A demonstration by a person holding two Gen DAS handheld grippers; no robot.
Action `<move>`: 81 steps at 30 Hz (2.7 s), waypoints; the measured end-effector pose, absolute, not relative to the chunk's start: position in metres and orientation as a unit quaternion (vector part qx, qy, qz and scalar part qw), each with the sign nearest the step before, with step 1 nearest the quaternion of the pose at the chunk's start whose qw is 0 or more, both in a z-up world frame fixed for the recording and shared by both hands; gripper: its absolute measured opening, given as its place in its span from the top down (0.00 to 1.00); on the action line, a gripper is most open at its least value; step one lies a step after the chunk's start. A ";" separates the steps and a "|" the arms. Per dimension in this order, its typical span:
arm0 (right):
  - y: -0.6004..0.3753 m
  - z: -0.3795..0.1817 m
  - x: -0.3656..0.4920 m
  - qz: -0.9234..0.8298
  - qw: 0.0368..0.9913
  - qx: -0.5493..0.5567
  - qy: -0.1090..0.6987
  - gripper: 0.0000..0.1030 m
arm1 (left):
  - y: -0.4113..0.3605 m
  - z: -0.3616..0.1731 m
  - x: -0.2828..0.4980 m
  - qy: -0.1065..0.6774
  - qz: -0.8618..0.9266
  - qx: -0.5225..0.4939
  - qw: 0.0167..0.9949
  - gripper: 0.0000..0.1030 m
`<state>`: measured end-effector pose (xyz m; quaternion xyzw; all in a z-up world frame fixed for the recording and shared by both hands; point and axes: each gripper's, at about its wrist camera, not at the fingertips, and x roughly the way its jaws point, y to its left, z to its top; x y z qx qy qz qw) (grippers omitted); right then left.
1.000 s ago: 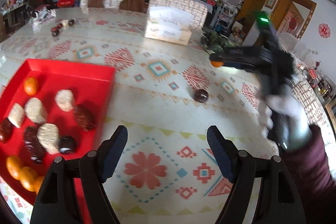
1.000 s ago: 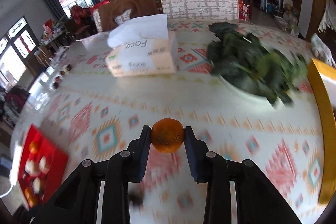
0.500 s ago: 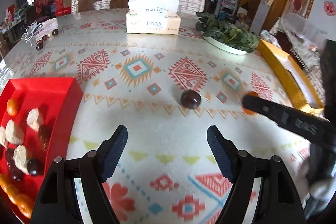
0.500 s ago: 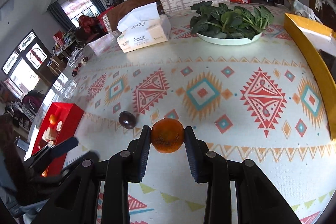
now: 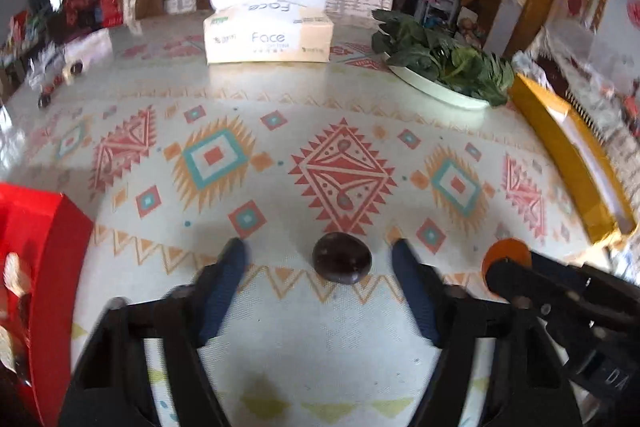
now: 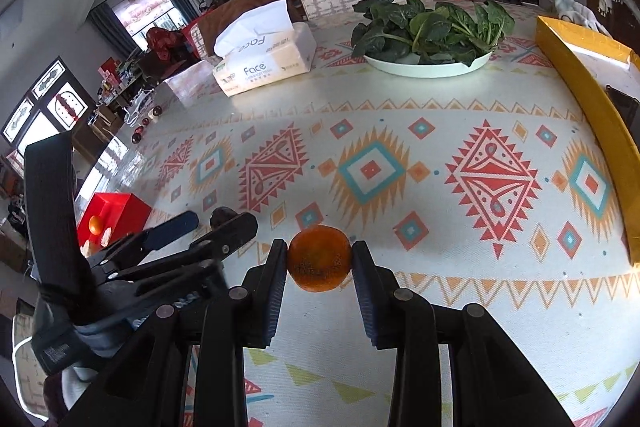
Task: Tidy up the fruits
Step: 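Grasp the dark plum with the left tool while the right tool holds the orange, then carry the plum and orange over the red tray with both tools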
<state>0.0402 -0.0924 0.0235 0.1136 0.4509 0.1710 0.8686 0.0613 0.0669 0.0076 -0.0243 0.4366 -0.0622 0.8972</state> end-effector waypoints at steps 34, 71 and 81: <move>-0.082 0.012 0.042 0.171 0.863 0.104 0.464 0.64 | 0.077 0.023 0.037 0.393 -0.098 -0.068 0.912 0.75; -0.083 0.012 0.042 0.171 0.863 0.107 0.463 0.64 | 0.079 0.020 0.039 0.395 -0.093 -0.065 0.912 0.75; -0.083 0.012 0.042 0.171 0.863 0.107 0.462 0.64 | 0.079 0.020 0.039 0.395 -0.092 -0.066 0.912 0.75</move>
